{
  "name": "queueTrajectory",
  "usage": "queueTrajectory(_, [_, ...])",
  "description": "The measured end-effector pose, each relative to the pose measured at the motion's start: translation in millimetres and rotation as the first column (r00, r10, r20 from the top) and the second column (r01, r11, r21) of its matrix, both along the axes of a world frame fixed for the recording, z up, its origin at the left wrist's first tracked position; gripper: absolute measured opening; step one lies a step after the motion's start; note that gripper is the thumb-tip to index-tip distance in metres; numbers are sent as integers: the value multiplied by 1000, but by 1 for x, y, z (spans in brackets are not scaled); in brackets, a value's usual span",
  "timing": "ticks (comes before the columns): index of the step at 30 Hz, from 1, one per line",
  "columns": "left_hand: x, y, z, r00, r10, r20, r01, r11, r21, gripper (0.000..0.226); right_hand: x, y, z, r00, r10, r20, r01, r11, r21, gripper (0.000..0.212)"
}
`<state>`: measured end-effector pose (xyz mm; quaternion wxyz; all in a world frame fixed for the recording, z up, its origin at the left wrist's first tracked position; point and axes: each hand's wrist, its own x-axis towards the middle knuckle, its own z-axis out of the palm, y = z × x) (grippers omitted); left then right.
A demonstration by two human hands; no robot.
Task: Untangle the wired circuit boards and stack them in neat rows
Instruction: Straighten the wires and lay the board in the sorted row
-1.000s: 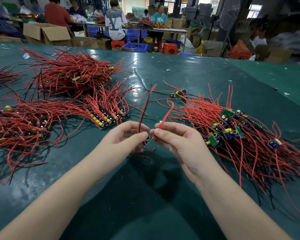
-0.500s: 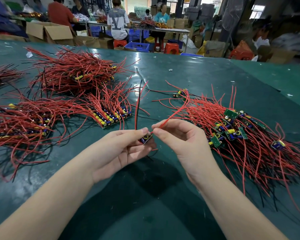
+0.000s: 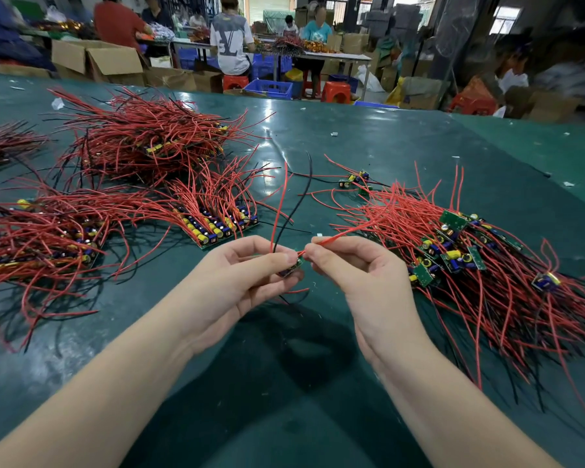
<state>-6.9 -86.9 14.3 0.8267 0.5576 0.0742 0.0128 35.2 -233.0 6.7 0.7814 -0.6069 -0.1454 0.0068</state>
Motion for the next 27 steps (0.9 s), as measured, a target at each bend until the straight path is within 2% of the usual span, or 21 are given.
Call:
queueTrajectory(6, [0, 1, -3, 999, -11, 46, 11, 1000, 19, 2, -1, 3, -1, 1000, 12, -18, -11, 1000, 12, 21])
queueTrajectory(9, [-1, -1, -5, 990, 43, 132, -67, 980, 187, 13, 1, 0, -1, 990, 92, -110, -91, 996, 12, 24])
queueTrajectory(12, [-1, -3, -6, 958, 104, 268, -207, 897, 392, 16, 0, -2, 0, 970, 147, -191, -146, 989, 23, 19])
queueTrajectory(15, [-2, -3, -7, 911, 134, 390, -324, 816, 478, 13, -1, 0, 0, 969, 156, -194, -155, 988, 16, 21])
queueTrajectory(19, [-4, -5, -10, 860, 97, 501, -419, 695, 585, 28, -1, 2, 2, 952, 172, -253, -158, 984, 77, 13])
queueTrajectory(21, [-5, -4, -11, 839, 77, 539, -450, 656, 606, 30, -3, 2, 4, 954, 193, -230, -179, 981, 80, 9])
queueTrajectory(24, [-4, -5, -11, 831, 70, 552, -467, 629, 622, 29, -2, 1, 5, 959, 186, -212, -179, 982, 53, 23])
queueTrajectory(27, [-4, -5, -11, 845, 65, 531, -430, 674, 601, 21, -1, 0, 5, 957, 175, -232, -171, 985, 35, 27])
